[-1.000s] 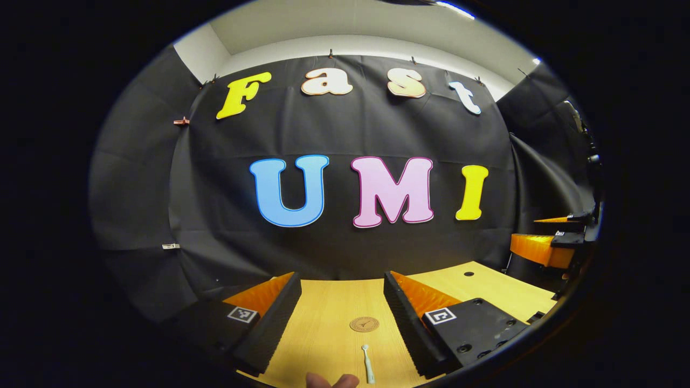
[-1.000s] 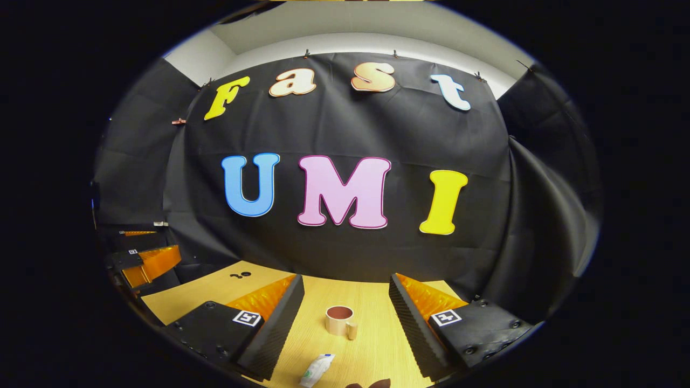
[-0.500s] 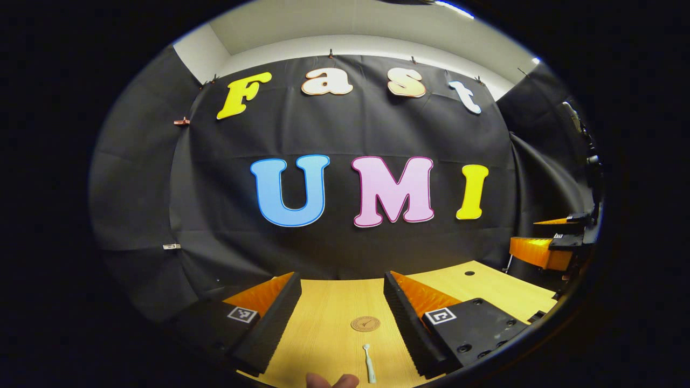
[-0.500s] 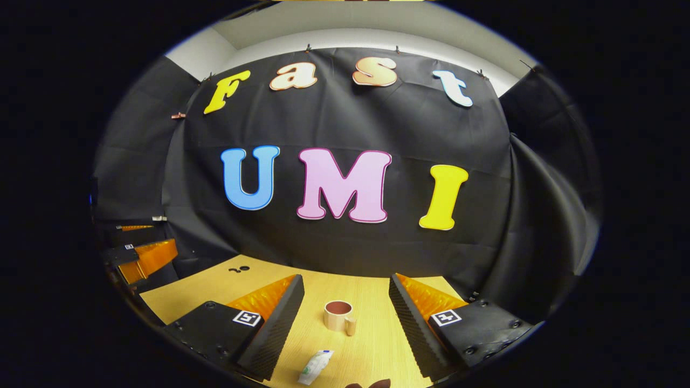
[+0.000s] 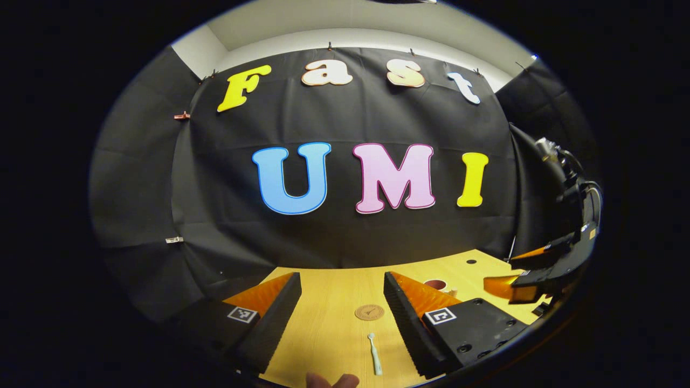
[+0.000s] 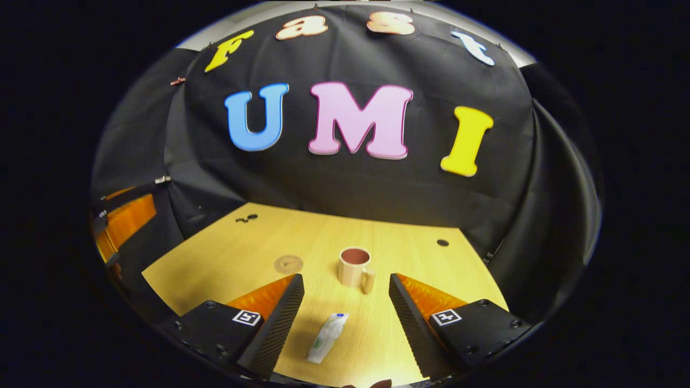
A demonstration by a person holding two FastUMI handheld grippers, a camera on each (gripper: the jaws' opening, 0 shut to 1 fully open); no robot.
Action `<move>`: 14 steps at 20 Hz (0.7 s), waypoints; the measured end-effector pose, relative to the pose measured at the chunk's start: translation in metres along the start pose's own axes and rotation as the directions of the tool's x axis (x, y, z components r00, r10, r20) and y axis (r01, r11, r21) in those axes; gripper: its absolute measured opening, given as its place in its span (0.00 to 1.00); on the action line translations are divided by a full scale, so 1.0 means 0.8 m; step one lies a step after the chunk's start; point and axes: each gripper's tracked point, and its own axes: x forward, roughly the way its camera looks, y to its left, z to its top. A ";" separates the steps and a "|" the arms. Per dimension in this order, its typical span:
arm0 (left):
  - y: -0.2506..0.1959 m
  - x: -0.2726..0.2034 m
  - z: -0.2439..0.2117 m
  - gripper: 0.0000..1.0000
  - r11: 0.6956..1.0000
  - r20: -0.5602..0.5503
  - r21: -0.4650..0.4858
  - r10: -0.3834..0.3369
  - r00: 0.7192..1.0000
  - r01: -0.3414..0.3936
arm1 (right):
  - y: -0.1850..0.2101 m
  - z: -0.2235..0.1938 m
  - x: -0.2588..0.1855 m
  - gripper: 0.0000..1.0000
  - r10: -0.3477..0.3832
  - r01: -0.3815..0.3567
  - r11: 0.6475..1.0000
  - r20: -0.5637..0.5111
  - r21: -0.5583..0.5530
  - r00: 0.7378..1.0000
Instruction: Put the toothbrush and toothpaste on the desktop into the cup, then pick up the cup and place it on the coaster on the desktop.
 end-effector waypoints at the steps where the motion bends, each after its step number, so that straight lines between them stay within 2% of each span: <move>1: 0.002 -0.001 -0.005 0.97 1.000 -0.008 0.003 0.000 1.000 0.000 | 0.005 -0.021 0.012 0.98 0.001 -0.001 1.000 -0.059 -0.003 0.998; 5: 0.017 -0.005 -0.020 0.97 1.000 -0.039 0.004 0.013 0.999 -0.013 | 0.014 -0.096 0.045 0.97 0.003 0.000 1.000 -0.227 0.014 0.974; 7: 0.024 -0.006 -0.029 0.97 1.000 -0.053 0.003 0.023 0.998 -0.023 | 0.013 -0.127 0.067 0.98 -0.015 0.009 1.000 -0.293 -0.021 0.956; 11: 0.040 -0.008 -0.042 0.97 0.999 -0.075 0.010 0.043 0.996 -0.042 | 0.016 -0.187 0.094 0.98 -0.036 0.002 0.997 -0.417 -0.082 0.908; 12: 0.046 -0.008 -0.046 0.97 0.999 -0.084 0.011 0.047 0.995 -0.046 | 0.018 -0.205 0.102 0.98 -0.046 0.007 0.996 -0.456 -0.087 0.889; 14: 0.050 -0.007 -0.054 0.97 0.999 -0.093 0.010 0.050 0.994 -0.050 | 0.019 -0.218 0.112 0.97 -0.069 0.023 0.995 -0.490 -0.099 0.869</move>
